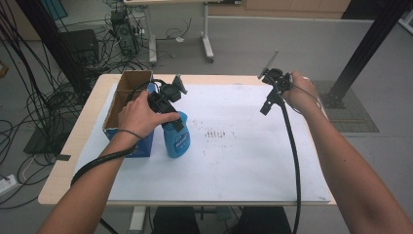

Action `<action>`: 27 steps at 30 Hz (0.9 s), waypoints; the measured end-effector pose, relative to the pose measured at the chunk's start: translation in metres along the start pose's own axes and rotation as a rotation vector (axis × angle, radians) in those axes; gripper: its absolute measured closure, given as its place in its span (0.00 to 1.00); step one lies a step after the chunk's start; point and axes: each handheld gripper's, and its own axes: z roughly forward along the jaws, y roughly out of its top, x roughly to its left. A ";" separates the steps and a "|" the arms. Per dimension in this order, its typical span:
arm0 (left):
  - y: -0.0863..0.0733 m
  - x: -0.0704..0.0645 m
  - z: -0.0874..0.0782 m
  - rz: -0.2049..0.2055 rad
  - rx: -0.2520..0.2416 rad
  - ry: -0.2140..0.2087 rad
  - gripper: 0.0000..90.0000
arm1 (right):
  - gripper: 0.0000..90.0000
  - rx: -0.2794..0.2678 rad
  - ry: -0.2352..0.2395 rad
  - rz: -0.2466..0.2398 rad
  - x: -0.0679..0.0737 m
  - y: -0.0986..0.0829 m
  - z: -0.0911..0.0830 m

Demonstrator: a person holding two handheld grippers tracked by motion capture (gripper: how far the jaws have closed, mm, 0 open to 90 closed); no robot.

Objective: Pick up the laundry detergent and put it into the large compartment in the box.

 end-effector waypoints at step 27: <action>-0.001 0.000 0.000 -0.013 -0.006 0.001 0.41 | 0.06 0.000 0.002 -0.006 0.001 0.002 0.001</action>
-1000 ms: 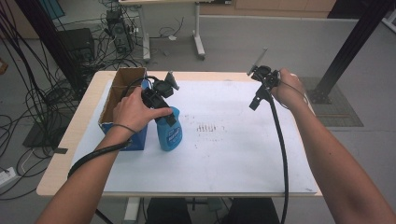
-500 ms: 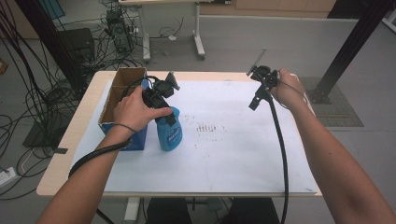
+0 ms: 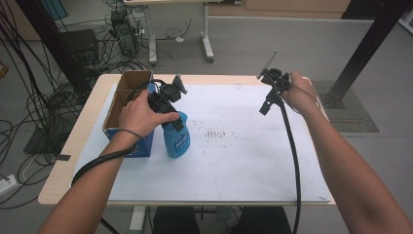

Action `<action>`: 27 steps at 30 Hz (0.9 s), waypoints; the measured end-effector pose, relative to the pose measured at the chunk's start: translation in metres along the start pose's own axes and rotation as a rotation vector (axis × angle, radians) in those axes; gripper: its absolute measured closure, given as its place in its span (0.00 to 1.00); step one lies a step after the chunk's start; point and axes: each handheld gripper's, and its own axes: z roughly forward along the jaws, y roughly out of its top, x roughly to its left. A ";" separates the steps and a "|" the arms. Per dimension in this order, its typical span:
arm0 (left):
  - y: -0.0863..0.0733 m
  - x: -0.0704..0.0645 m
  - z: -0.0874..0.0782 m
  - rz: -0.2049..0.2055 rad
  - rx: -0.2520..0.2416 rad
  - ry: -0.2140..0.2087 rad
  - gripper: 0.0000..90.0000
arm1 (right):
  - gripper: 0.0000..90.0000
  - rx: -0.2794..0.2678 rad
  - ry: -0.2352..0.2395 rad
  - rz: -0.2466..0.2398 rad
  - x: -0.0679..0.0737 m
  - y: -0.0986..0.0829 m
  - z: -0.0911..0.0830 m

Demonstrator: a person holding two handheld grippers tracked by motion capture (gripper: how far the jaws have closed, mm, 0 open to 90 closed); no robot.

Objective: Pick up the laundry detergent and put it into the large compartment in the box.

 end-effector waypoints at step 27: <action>-0.002 0.000 0.000 -0.006 -0.012 0.001 0.41 | 0.06 0.017 -0.008 -0.007 -0.004 0.002 0.000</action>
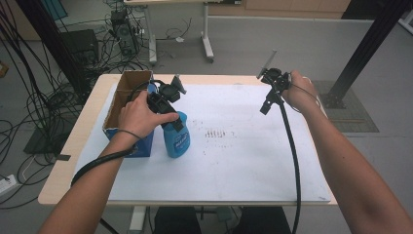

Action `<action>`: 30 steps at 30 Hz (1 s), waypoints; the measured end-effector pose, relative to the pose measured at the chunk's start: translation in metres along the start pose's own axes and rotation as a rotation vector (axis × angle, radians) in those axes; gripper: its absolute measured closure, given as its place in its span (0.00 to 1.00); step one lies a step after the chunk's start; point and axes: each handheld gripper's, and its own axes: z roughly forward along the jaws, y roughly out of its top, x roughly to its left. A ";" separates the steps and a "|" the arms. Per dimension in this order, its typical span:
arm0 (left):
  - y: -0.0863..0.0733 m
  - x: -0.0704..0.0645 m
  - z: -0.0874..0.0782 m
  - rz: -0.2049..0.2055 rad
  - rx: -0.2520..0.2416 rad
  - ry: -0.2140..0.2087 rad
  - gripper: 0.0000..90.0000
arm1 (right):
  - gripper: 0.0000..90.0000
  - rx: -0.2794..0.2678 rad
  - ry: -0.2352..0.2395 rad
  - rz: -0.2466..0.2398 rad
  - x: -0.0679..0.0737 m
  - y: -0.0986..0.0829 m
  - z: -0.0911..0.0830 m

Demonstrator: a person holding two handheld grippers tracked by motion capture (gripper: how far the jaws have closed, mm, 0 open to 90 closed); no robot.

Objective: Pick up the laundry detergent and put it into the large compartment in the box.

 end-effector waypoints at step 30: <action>-0.001 -0.003 -0.001 -0.001 0.005 0.013 0.41 | 0.06 0.002 -0.002 0.001 0.001 -0.002 -0.003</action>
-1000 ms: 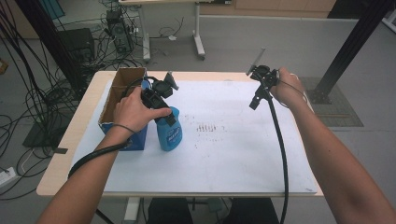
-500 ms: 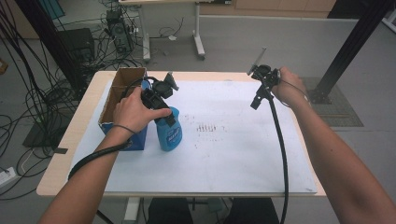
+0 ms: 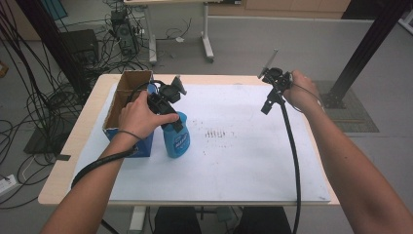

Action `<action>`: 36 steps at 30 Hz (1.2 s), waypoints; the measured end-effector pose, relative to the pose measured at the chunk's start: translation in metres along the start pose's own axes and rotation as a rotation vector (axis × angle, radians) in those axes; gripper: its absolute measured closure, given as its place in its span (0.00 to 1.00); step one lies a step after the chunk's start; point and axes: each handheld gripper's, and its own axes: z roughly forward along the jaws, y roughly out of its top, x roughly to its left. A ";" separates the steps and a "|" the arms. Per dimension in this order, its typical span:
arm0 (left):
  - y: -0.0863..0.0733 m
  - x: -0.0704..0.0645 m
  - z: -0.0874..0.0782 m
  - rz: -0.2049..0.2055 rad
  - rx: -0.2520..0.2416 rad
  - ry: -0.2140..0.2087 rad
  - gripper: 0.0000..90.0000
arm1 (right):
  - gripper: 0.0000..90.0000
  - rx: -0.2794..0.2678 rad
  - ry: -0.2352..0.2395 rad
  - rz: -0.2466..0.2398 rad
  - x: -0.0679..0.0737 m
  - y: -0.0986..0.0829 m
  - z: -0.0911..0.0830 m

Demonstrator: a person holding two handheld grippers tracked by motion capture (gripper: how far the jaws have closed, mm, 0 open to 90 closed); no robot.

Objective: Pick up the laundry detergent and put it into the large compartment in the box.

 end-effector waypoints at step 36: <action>0.003 -0.008 -0.010 0.011 -0.003 0.044 0.41 | 0.06 -0.018 -0.012 -0.007 0.001 0.001 -0.001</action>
